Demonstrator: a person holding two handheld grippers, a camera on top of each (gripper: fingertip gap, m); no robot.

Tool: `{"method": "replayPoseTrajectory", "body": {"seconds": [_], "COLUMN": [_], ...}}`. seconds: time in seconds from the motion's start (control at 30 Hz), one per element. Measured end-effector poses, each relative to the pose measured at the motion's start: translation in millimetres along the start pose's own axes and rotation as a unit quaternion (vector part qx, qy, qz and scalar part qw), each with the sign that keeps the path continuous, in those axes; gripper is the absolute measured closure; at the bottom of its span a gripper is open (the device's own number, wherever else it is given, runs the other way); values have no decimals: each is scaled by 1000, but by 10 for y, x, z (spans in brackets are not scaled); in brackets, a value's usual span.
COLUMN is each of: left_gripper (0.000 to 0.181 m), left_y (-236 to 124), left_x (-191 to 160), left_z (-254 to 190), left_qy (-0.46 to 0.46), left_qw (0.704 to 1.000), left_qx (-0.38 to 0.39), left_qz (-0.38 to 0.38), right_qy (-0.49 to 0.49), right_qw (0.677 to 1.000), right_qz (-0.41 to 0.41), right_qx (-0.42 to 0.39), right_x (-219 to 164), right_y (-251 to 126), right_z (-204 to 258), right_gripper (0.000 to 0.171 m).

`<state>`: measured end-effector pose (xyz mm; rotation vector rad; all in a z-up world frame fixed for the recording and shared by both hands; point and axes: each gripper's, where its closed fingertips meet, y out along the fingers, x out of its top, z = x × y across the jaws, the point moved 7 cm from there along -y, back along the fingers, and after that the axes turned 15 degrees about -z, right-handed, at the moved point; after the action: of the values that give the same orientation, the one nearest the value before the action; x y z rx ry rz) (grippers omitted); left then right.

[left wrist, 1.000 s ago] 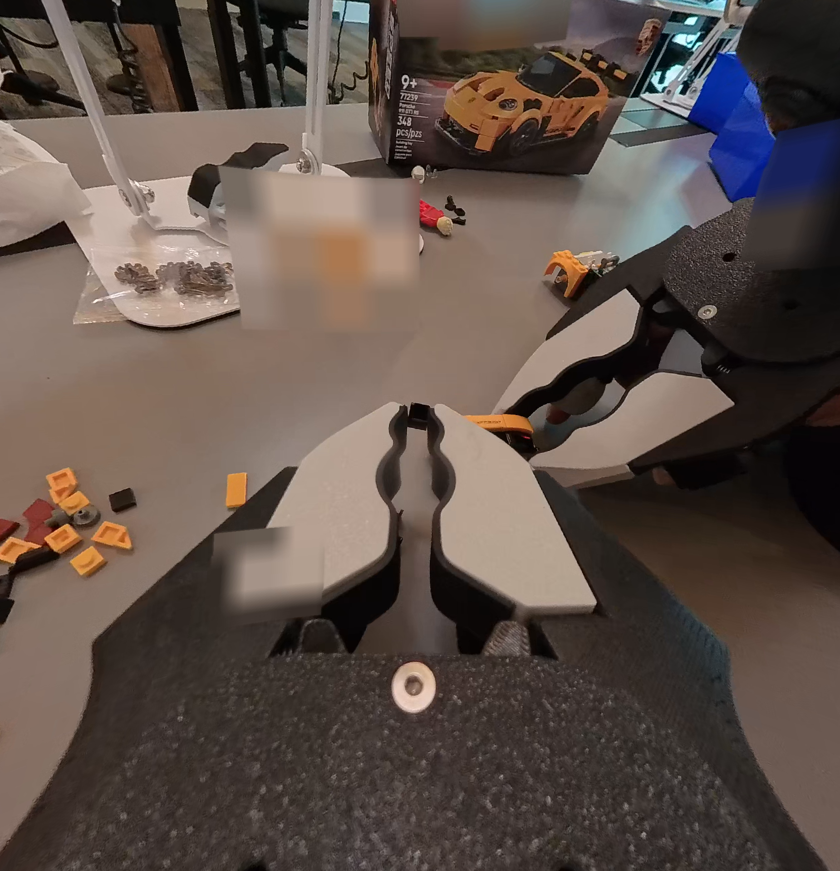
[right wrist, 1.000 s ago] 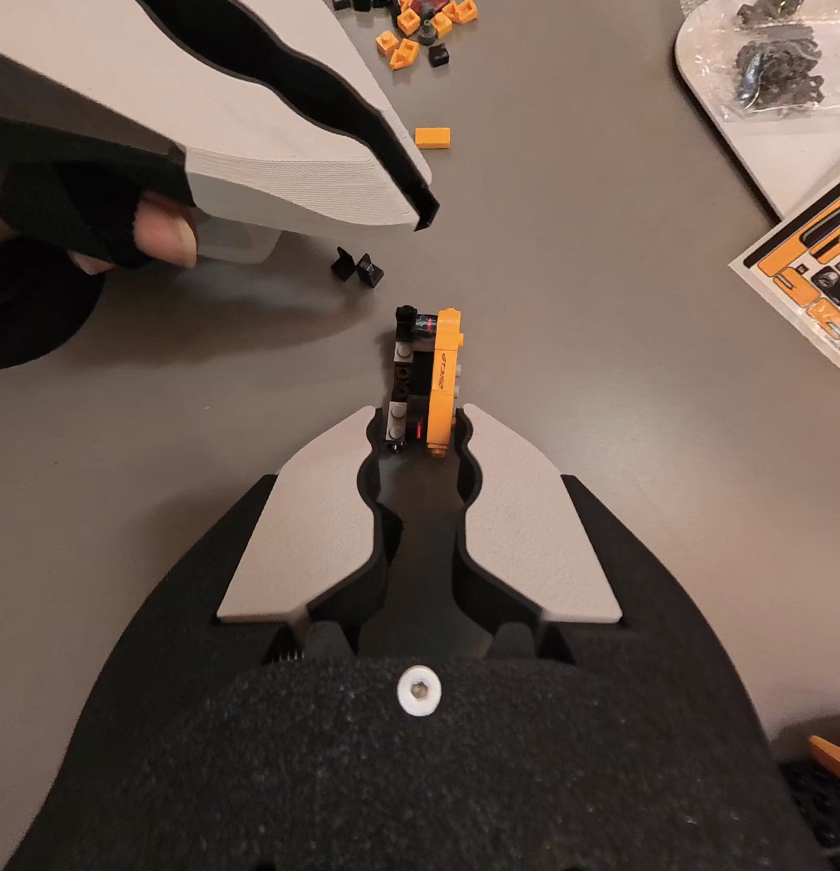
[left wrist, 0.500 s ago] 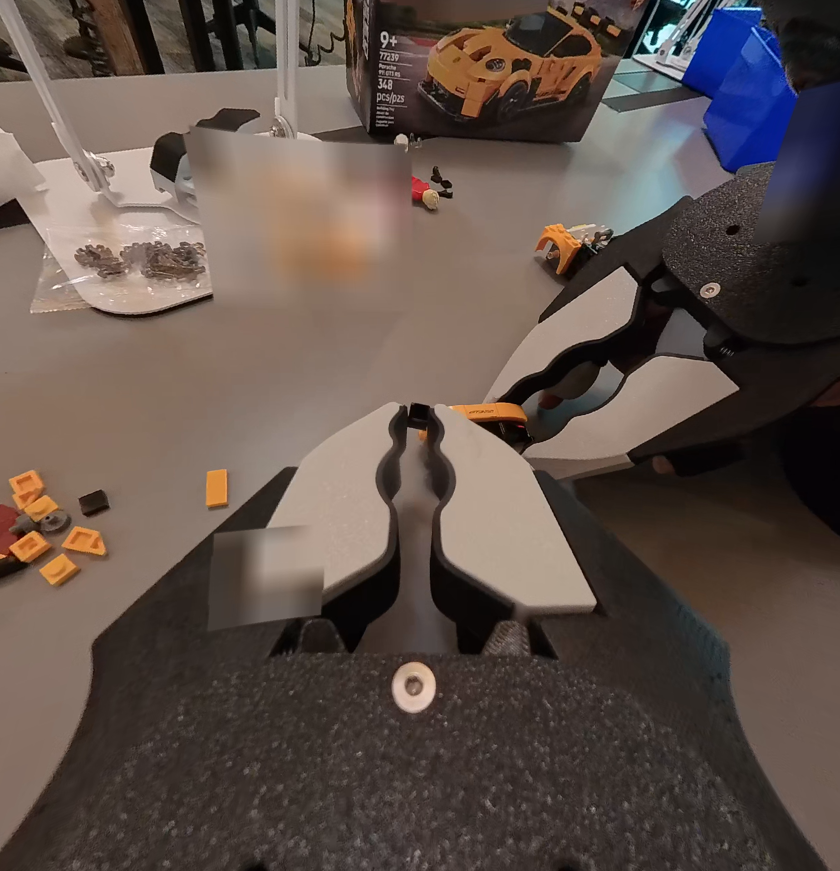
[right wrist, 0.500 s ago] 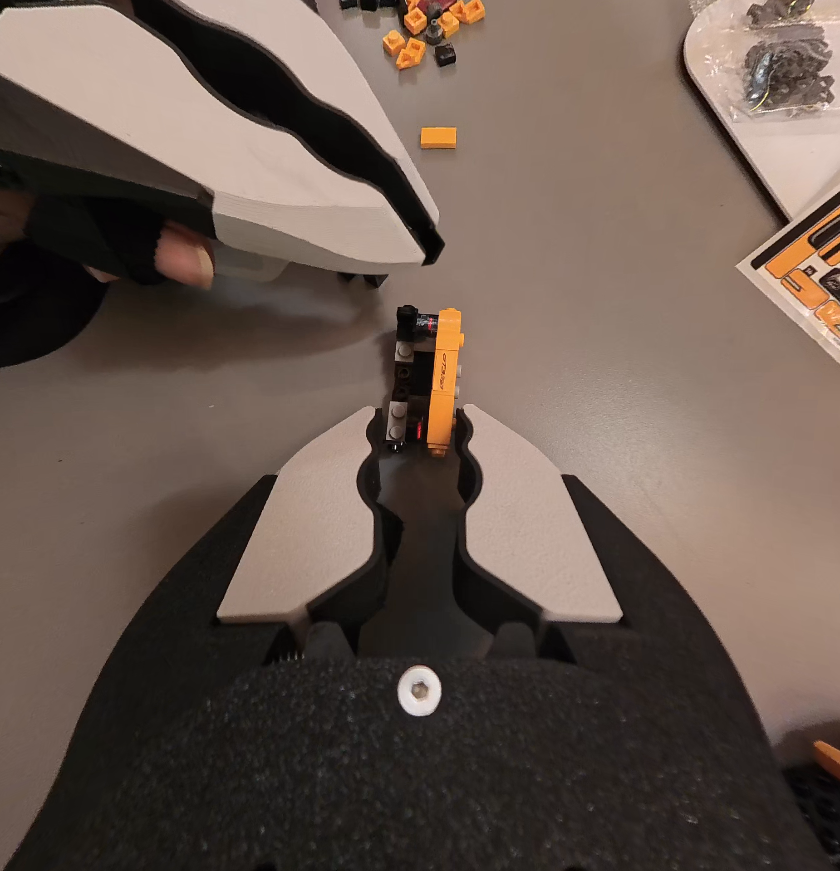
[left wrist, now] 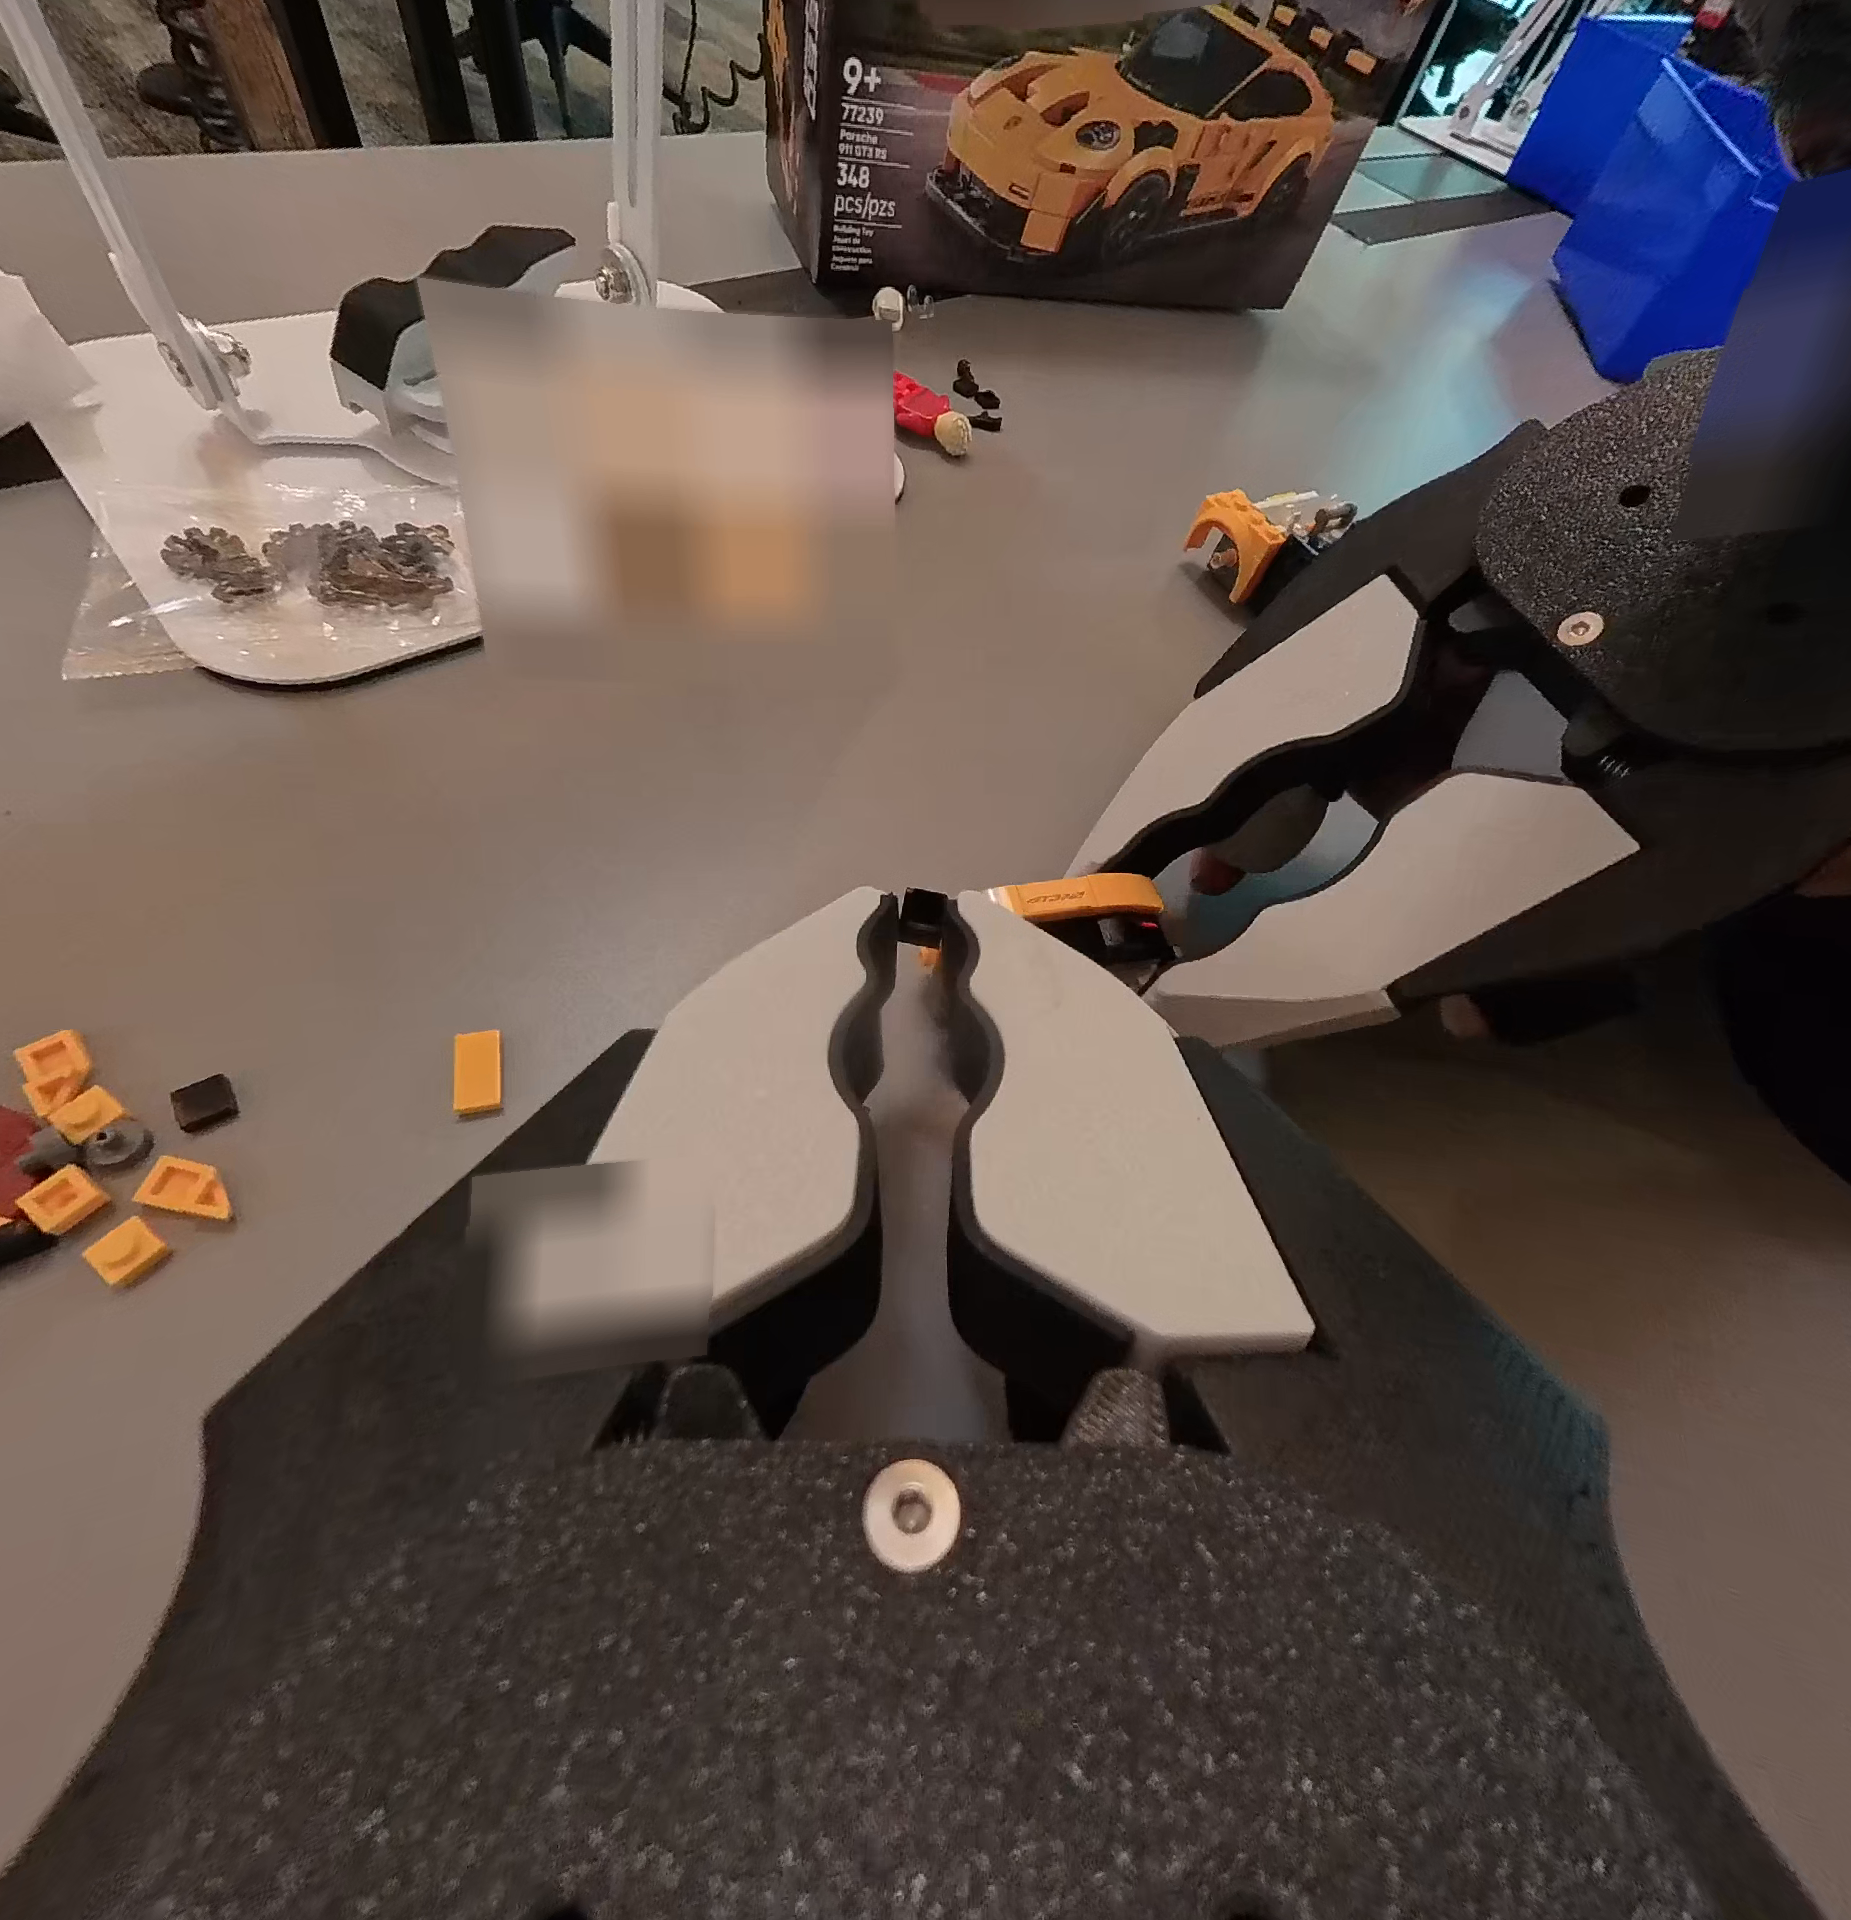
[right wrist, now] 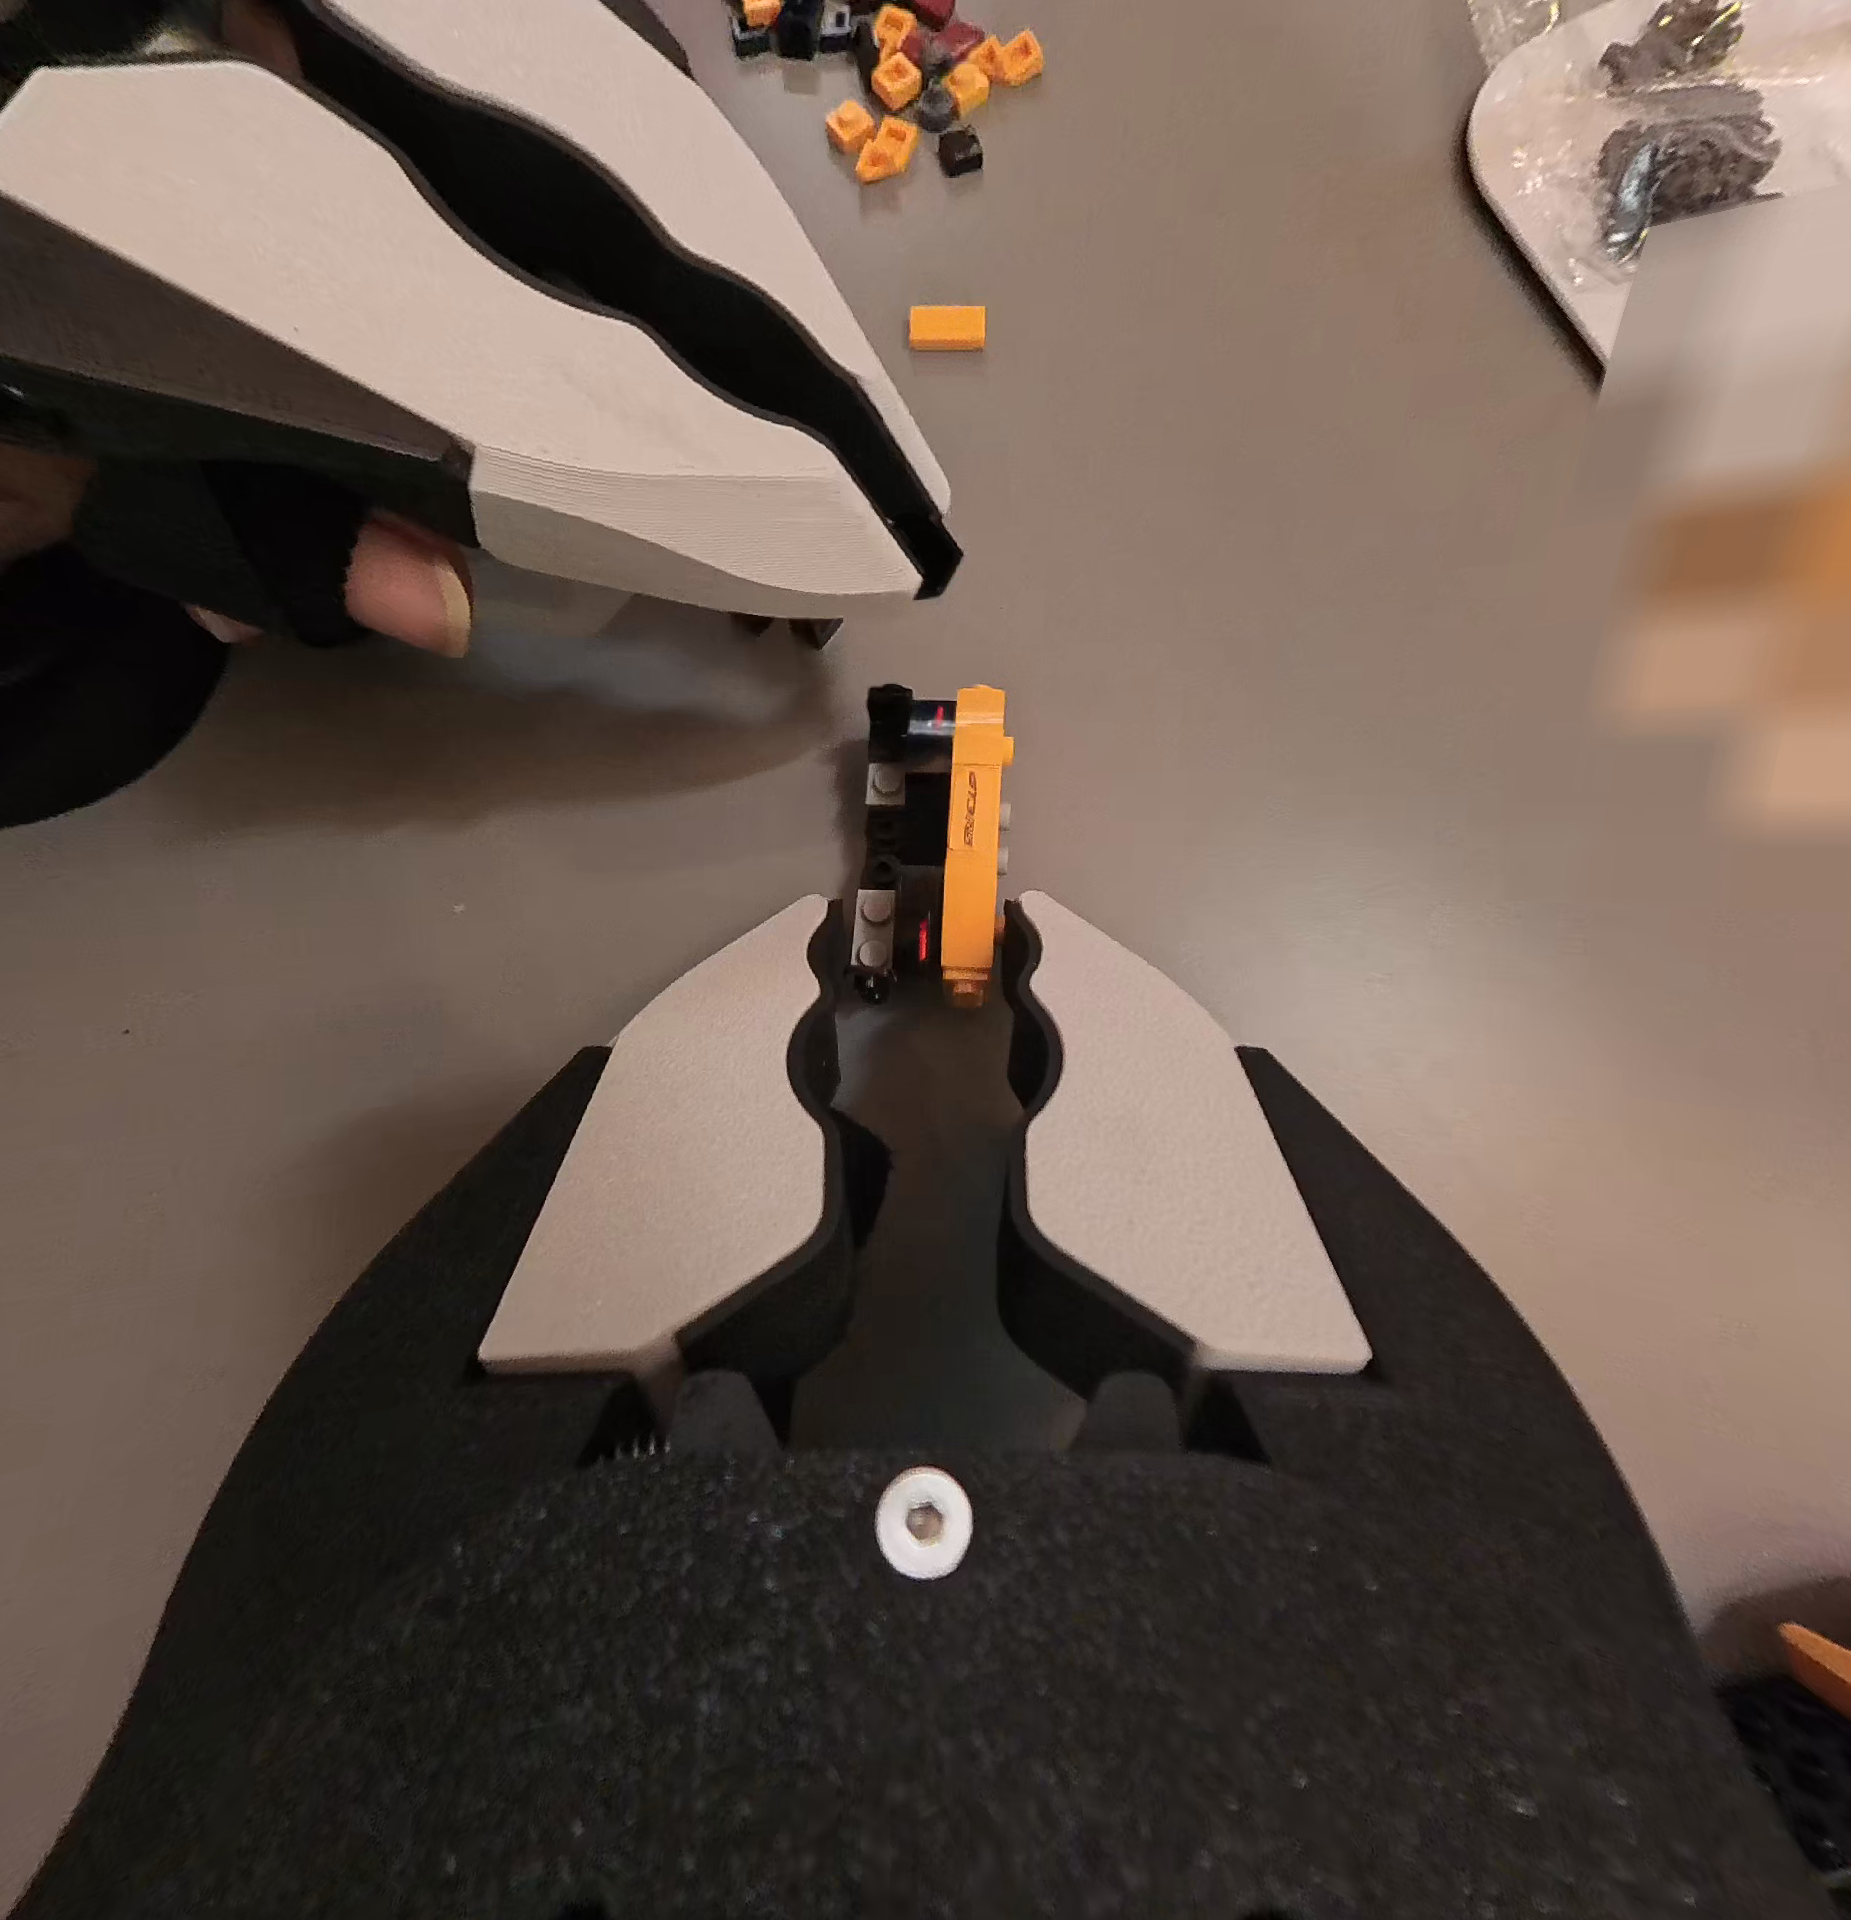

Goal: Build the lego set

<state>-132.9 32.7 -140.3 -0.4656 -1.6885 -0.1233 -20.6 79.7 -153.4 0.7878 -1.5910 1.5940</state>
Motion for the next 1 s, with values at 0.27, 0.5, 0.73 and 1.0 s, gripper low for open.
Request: {"method": "replayPoseTrajectory", "body": {"seconds": [0.27,0.5,0.73,1.0], "left_gripper": [174,174,174,174], "left_y": [12,31,57,79], "left_x": [-16,-42,-76,-106], "left_z": [4,6,-4,3], "left_qy": [-4,-7,-10,-15], "left_qw": [1000,1000,999,998], "left_qx": [-1,-3,-11,-10], "left_qz": [9,23,43,61], "right_qy": [6,6,5,9], "right_qw": [1000,1000,1000,1000], "right_qz": [-3,3,3,5], "right_qx": [-6,-8,-10,-9], "right_x": [4,-11,-14,-23], "right_y": [-10,-3,-1,3], "right_z": [-27,-34,-37,-42], "right_gripper": [143,143,143,143]}}
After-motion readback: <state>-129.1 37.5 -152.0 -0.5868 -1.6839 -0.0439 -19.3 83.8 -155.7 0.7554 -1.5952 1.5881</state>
